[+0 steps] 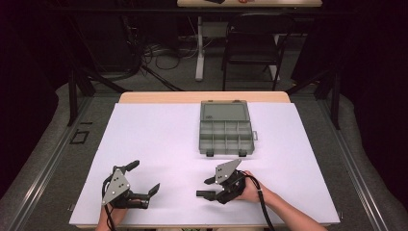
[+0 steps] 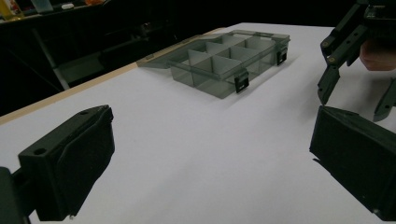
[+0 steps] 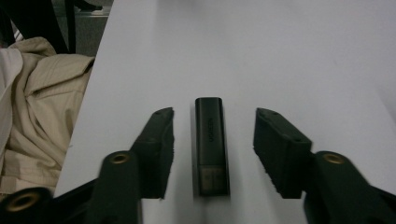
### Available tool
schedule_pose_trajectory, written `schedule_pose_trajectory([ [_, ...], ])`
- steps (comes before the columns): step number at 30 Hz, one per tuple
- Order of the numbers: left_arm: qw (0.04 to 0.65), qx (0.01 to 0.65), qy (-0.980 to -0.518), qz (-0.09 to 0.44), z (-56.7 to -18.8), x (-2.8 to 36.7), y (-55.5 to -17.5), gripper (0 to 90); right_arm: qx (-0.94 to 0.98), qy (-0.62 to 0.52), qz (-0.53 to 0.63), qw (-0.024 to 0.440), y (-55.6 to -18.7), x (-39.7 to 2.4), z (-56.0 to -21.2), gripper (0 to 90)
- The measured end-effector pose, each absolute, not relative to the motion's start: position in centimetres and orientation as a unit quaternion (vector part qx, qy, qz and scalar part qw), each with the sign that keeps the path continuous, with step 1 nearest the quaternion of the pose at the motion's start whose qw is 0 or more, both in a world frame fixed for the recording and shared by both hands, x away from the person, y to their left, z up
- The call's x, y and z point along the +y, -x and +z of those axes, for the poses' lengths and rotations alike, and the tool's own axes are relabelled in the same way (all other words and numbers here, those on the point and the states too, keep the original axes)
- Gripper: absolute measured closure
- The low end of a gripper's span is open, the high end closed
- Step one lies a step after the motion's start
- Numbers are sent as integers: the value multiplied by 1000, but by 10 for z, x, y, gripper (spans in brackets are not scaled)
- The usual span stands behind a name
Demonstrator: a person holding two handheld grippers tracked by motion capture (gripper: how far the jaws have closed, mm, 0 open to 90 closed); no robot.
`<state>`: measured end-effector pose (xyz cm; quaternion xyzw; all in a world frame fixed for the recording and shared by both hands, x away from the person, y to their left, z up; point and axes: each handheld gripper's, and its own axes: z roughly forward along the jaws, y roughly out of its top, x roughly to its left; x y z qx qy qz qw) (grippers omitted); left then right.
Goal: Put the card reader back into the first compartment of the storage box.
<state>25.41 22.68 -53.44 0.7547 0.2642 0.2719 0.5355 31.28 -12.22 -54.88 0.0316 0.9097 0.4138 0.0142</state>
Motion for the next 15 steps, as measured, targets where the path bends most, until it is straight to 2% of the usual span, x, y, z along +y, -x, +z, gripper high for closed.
schedule_pose_trajectory([
  [3, 537, 263, -754, 272, -534, 227, -254, 0, 913, -32, 406, 13, -313, -121, -550, 567],
  [7, 536, 265, -754, 272, -535, 227, -254, 0, 916, -27, 400, 13, -313, -120, -553, 609],
  [15, 536, 262, -755, 272, -534, 226, -254, 0, 920, -27, 390, 13, -313, -120, -557, 656],
])
